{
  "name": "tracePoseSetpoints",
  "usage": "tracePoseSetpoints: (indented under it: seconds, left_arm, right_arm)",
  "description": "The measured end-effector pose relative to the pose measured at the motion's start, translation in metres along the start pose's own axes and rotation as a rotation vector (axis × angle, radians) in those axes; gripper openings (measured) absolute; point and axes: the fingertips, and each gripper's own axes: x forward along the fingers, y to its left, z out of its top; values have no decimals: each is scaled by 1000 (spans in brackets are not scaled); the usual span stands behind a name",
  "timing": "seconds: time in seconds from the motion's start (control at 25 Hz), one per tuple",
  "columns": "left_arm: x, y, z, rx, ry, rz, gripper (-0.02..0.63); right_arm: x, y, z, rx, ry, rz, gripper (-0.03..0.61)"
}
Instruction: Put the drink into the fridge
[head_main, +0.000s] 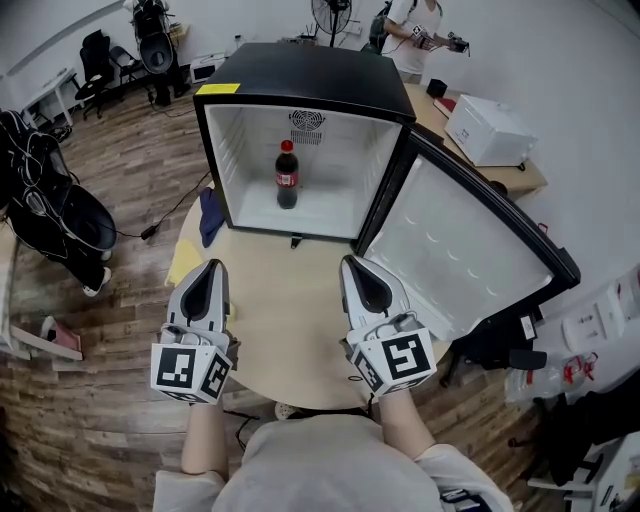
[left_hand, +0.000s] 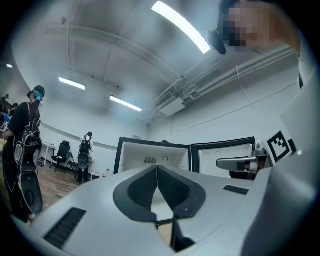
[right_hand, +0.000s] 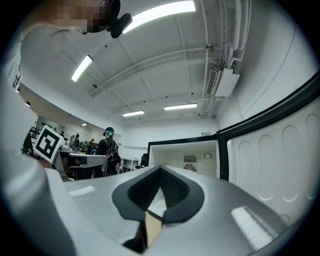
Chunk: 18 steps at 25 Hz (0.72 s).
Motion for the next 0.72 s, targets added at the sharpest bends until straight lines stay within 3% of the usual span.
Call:
tracePoseSetpoints:
  seconds: [0.72]
  left_arm:
    - [-10,28,-3,-40,-5,42,9]
  right_arm:
    - [16,19,0,-1,11,21,9]
